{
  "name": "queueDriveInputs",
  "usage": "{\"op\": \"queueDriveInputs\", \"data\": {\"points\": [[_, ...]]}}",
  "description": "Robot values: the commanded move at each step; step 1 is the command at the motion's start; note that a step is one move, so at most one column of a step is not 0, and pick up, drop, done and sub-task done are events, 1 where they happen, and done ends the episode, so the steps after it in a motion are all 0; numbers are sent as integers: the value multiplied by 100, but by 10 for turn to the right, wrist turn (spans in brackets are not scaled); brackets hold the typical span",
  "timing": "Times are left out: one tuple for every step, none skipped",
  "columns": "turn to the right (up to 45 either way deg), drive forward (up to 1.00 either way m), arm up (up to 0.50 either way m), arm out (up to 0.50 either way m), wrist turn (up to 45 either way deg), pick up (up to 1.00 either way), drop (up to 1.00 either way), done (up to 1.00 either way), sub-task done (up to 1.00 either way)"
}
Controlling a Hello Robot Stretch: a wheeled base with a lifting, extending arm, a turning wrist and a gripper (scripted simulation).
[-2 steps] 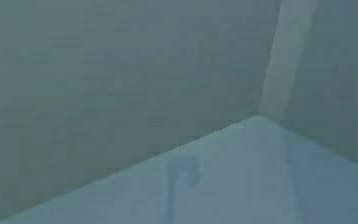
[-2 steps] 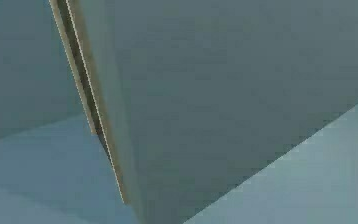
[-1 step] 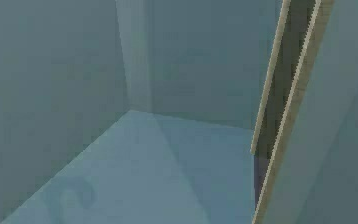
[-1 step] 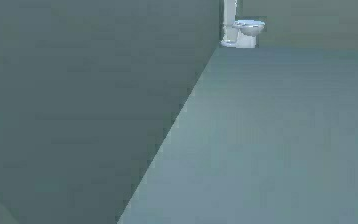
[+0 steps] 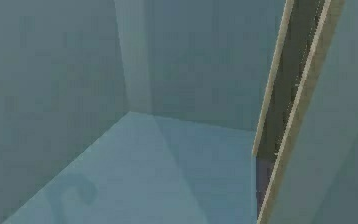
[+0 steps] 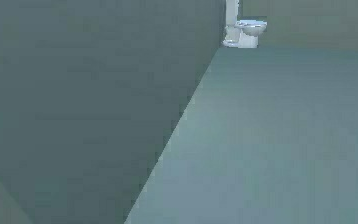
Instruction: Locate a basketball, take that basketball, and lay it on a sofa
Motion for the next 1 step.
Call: {"op": "queueDriveInputs", "data": {"points": [[-240, 0, 0, 0, 0, 0, 0, 0, 0]]}}
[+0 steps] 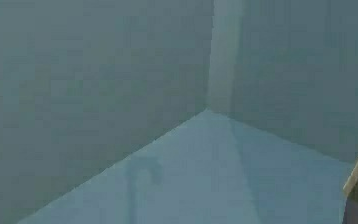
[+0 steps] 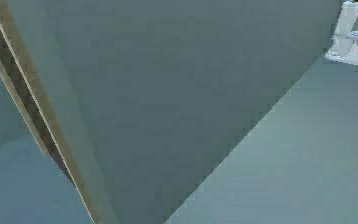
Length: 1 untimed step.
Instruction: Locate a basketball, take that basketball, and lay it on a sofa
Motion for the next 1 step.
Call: {"op": "queueDriveInputs", "data": {"points": [[0, 45, 0, 0, 0, 0, 0, 0, 0]]}}
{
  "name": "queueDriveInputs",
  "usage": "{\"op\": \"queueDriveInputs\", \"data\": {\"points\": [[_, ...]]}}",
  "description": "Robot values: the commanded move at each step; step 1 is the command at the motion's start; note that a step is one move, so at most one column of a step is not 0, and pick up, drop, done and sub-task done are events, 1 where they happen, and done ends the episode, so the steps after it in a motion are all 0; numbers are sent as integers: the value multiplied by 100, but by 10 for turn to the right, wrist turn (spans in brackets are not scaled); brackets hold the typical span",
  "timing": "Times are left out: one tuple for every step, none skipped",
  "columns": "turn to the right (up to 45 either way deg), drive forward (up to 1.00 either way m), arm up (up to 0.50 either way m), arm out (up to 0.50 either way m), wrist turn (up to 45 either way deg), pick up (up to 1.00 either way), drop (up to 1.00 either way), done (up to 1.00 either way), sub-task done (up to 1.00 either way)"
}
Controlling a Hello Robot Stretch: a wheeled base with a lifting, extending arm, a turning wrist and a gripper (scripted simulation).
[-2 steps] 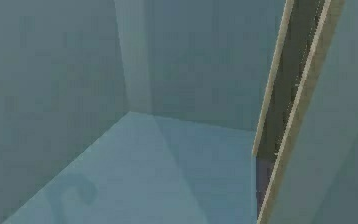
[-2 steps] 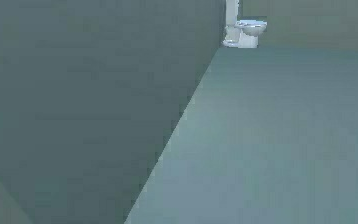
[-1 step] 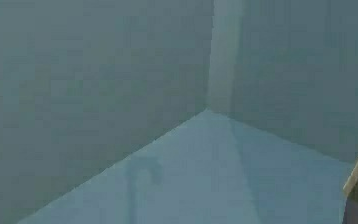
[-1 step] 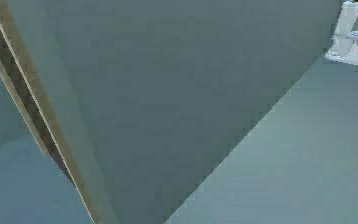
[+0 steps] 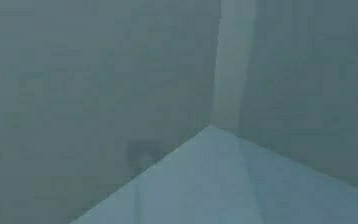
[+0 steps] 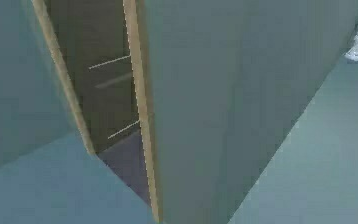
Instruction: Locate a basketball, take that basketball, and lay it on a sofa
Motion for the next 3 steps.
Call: {"op": "queueDriveInputs", "data": {"points": [[360, 0, 0, 0, 0, 0, 0, 0, 0], [0, 40, 0, 0, 0, 0, 0, 0, 0], [60, 0, 0, 0, 0, 0, 0, 0, 0]]}}
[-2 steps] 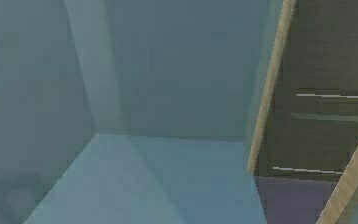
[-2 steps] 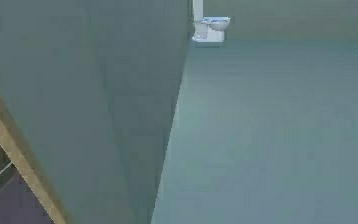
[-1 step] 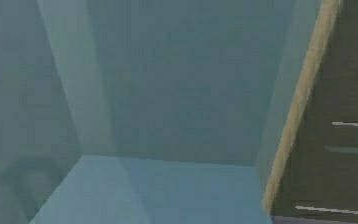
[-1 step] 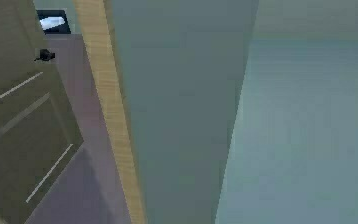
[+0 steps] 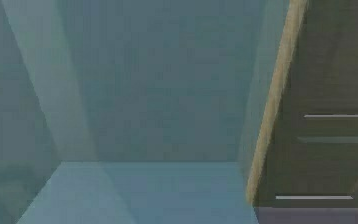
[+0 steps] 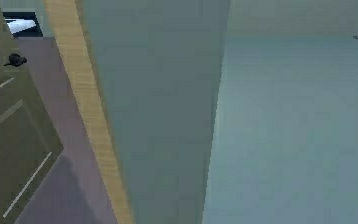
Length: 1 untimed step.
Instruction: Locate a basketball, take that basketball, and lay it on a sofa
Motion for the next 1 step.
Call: {"op": "queueDriveInputs", "data": {"points": [[0, 40, 0, 0, 0, 0, 0, 0, 0]]}}
